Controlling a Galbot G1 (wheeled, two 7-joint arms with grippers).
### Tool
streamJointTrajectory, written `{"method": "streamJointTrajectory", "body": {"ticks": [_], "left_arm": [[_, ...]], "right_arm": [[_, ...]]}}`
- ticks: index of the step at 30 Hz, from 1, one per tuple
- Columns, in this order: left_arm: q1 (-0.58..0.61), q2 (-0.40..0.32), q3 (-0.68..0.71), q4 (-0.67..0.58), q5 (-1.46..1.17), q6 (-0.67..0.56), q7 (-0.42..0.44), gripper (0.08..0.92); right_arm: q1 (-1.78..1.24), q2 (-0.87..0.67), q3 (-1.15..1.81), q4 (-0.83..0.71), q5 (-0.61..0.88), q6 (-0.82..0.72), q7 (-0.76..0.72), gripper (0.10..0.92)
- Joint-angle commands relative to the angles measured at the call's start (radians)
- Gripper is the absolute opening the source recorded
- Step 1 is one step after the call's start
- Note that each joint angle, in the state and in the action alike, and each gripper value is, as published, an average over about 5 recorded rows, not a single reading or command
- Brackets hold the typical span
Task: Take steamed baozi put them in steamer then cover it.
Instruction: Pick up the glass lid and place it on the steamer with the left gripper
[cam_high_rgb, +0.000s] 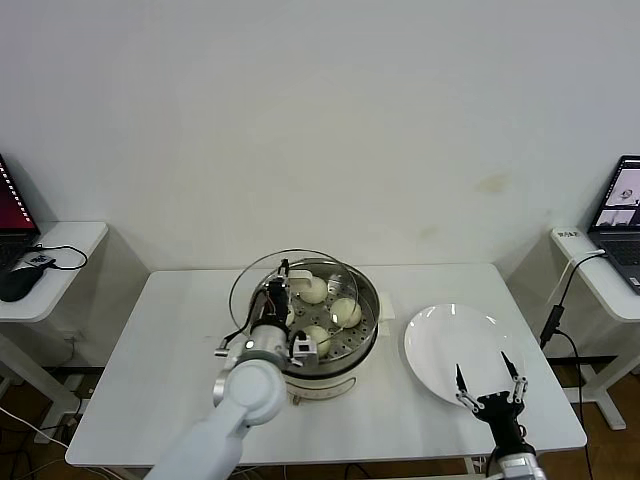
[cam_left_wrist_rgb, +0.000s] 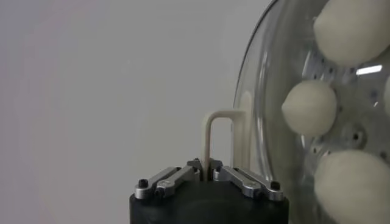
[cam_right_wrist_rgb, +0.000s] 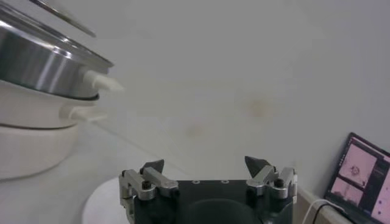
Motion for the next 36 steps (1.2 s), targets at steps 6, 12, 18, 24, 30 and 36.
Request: {"method": "streamJointTrajectory", "body": {"ticks": [6,12,18,24,30,36], "left_arm": [[-0.016,-0.107,0.031,0.05,0.066,0.015,0.029,0.148],[-0.003,-0.122,0.034,0.05,0.081,0.01,0.026,0.148],[0.02,-0.126,0.036,0.044,0.097,0.002,0.024,0.148],[0.037,-0.136,0.028,0.047,0.111,-0.007,0.018,0.148],[0.04,-0.135,0.013,0.053,0.113,-0.013,0.014,0.148],[0.039,-0.137,0.006,0.062,0.114,-0.018,0.008,0.148]], "right_arm": [[0.002,0.011,-0.009,-0.012,-0.021,0.005,0.003,0.823],[0.002,0.014,-0.013,-0.014,-0.022,0.006,0.003,0.822],[0.004,0.016,-0.02,-0.018,-0.022,0.008,0.003,0.823],[0.006,0.015,-0.026,-0.024,-0.022,0.01,0.002,0.823],[0.008,0.012,-0.027,-0.03,-0.021,0.015,0.001,0.822],[0.007,0.016,-0.03,-0.033,-0.022,0.02,0.0,0.823]]}}
